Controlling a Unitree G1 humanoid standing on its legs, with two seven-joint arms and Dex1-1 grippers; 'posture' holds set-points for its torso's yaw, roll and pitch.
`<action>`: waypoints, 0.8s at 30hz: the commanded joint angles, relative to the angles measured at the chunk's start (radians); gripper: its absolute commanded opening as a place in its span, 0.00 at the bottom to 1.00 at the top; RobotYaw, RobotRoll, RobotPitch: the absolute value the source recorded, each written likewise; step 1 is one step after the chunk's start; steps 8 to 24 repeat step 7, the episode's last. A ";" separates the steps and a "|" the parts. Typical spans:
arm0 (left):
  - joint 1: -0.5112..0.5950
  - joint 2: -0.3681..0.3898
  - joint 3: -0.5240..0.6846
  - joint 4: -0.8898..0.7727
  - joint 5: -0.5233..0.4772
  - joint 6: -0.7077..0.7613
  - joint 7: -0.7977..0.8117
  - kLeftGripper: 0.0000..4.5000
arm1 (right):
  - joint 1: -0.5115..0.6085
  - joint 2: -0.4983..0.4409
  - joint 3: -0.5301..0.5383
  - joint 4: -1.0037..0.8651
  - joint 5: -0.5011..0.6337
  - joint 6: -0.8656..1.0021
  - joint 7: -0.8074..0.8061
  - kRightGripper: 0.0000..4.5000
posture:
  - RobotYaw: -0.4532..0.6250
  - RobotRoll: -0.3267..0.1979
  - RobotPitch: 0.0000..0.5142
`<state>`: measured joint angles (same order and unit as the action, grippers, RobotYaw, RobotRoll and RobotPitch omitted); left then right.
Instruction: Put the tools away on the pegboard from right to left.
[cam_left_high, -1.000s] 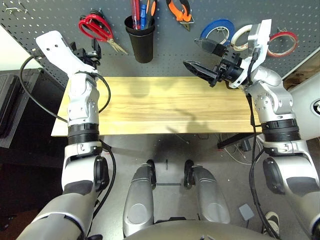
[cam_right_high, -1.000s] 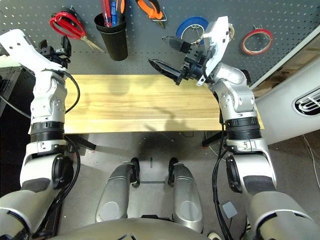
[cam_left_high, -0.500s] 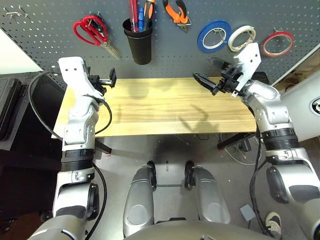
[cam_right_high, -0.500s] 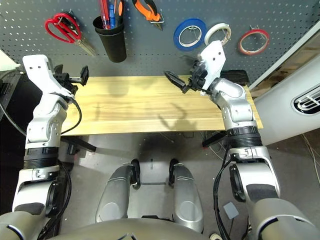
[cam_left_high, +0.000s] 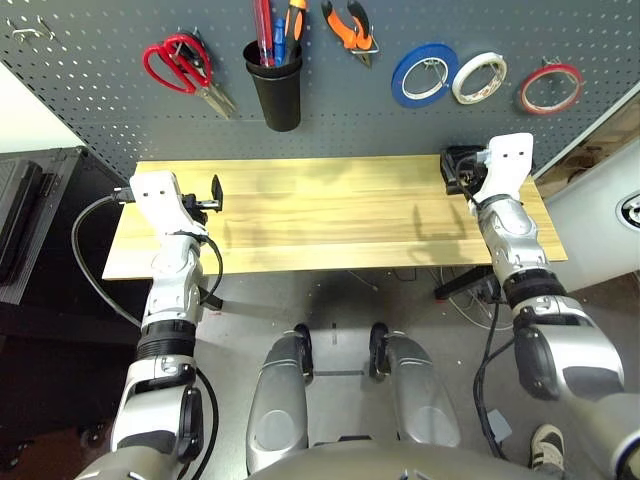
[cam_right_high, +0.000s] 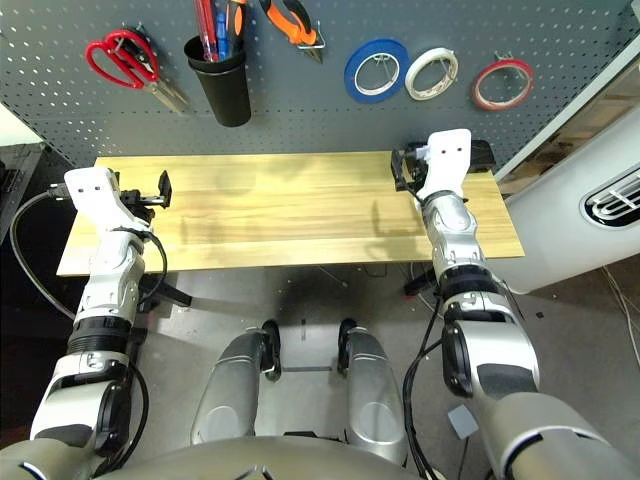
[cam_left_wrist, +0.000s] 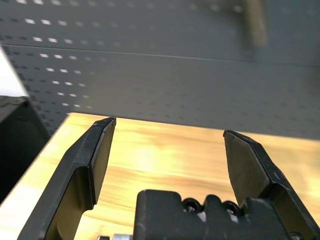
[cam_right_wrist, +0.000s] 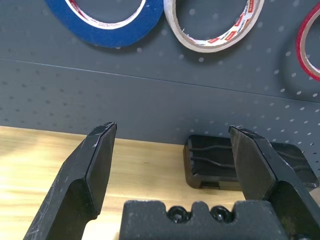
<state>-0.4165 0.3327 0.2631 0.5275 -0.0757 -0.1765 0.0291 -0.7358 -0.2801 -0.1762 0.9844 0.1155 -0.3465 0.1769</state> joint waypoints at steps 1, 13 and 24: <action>-0.001 -0.008 0.021 0.034 -0.015 -0.024 0.009 1.00 | 0.012 -0.008 -0.015 0.046 0.001 -0.033 0.012 1.00 | 0.39 0.62 0.37; -0.040 -0.010 0.008 0.086 -0.012 -0.047 -0.027 1.00 | 0.024 -0.004 -0.020 0.055 0.011 -0.048 0.024 1.00 | 0.39 0.62 0.35; -0.040 -0.010 0.008 0.086 -0.012 -0.047 -0.027 1.00 | 0.024 -0.004 -0.020 0.055 0.011 -0.048 0.024 1.00 | 0.39 0.62 0.35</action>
